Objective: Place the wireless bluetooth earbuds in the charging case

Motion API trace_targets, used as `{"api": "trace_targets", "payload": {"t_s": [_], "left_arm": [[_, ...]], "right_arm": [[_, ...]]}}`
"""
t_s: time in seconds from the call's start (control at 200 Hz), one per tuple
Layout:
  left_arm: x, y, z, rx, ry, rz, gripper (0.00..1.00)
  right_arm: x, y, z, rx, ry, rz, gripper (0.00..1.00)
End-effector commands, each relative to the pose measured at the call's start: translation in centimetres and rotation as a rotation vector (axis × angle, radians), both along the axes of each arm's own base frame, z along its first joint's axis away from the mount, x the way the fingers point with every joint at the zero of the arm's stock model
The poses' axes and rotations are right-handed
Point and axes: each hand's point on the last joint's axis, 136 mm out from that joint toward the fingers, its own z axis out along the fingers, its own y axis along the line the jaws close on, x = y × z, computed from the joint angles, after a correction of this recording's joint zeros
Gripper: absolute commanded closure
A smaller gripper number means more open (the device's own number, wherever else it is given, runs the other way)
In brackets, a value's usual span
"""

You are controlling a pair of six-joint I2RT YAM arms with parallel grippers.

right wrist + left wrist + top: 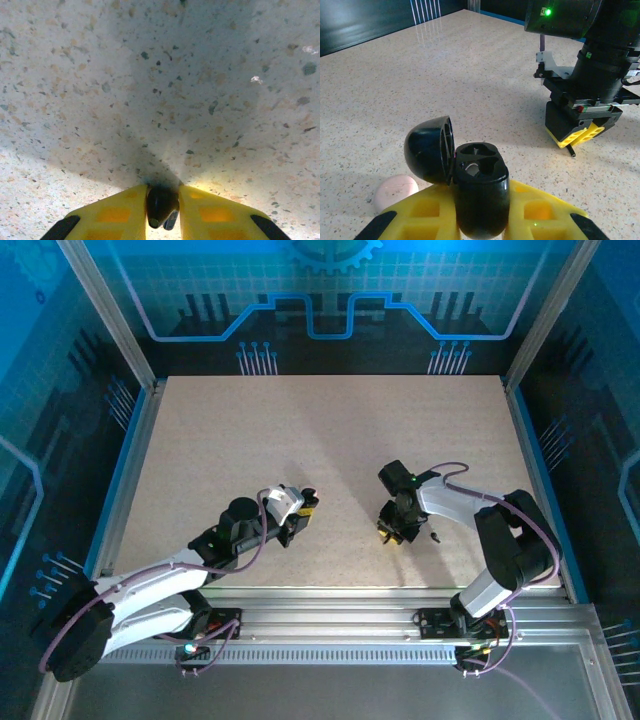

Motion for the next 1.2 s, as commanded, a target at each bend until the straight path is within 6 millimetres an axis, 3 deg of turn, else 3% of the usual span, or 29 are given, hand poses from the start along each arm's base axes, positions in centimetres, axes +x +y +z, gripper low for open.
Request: {"api": "trace_targets", "payload": {"t_s": [0.0,0.415,0.6,0.815,1.196], "left_arm": [[0.5,-0.6,2.1,-0.049,-0.034,-0.01,0.81],[0.6,-1.0,1.7,-0.036,-0.005,-0.023,0.81],[0.8,-1.4,1.2,-0.038,0.018,-0.032,0.81],[1.0,-2.5,0.6,-0.037,0.039,-0.069,0.81],[1.5,-4.3,0.8,-0.082,0.015,-0.132,0.82]], "right_arm": [[-1.0,-0.3,-1.5,-0.018,0.045,0.01,0.8],[0.7,-0.8,0.2,-0.032,-0.097,0.051,0.81],[2.5,0.1,1.9,0.025,-0.254,0.127,0.81],[5.1,1.7,6.0,0.108,-0.538,0.25,0.82],[6.0,5.4,13.4,0.258,-0.902,0.502,0.81]]}}
